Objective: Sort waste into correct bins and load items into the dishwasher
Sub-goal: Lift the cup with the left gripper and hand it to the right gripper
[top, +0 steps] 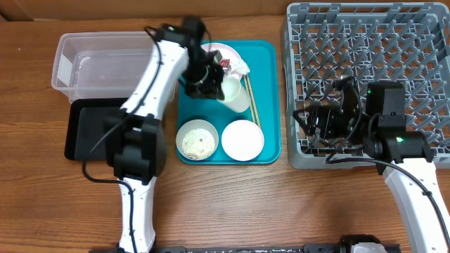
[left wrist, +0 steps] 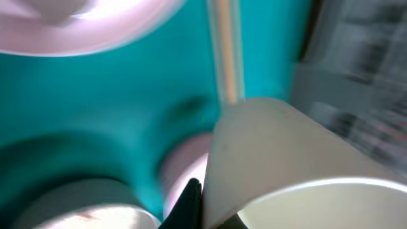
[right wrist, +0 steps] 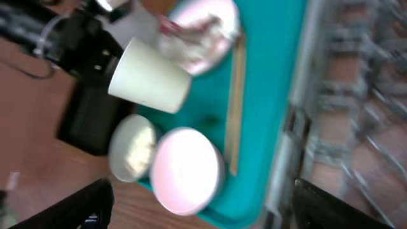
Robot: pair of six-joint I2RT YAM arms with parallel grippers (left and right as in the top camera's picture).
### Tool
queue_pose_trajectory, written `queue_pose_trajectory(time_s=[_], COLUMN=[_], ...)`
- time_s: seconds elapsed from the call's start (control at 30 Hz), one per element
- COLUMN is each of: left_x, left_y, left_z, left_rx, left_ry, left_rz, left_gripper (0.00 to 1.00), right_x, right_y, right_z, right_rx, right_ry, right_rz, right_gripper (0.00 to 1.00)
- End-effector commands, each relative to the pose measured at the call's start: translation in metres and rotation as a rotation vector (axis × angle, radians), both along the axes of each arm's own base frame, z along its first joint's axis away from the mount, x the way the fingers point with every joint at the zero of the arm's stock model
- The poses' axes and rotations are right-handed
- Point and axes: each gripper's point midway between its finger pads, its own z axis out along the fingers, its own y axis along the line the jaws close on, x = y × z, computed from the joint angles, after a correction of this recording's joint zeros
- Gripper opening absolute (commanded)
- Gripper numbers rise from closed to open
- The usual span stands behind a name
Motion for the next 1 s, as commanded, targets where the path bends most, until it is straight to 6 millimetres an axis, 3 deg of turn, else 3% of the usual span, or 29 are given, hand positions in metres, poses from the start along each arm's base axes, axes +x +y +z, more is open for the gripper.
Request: queue_pose_trajectory(time_s=[0.0,0.13,0.23,0.53,0.7,0.97], left_x=[0.001,-0.009,-0.014,-0.026,-0.042,-0.074], left_y=[-0.014,-0.003,0.002,-0.023,-0.037,-0.026], left_z=[0.09,0.128,0.14,0.153,0.167,0.2], left_rx=[-0.485,-0.713,-0.777,-0.841,-0.831,-0.678], left_ry=[-0.096,-0.118,-0.121,-0.057,-0.075,-0.222], left_rz=[-0.072,-0.079,-0.073,-0.084,-0.14,-0.222], left_gripper=[0.04,0.04,0.04,0.04,0.04,0.04], right_x=[0.0,0.009,0.013,0.015,0.012,0.004], right_y=[0.027,0.038,0.052,0.104,0.107,0.11], right_z=[0.043,0.076,0.09,0.089,0.099,0.109], right_rx=[0.211,0.325,0.376,0.436,0.467,0.49], right_ry=[-0.056,-0.138,-0.181,-0.178,-0.215,-0.251], right_rz=[0.093,0.133,0.177,0.306,0.364,0.433], right_gripper=[0.91,0.91,0.91,0.9,0.88,0.88])
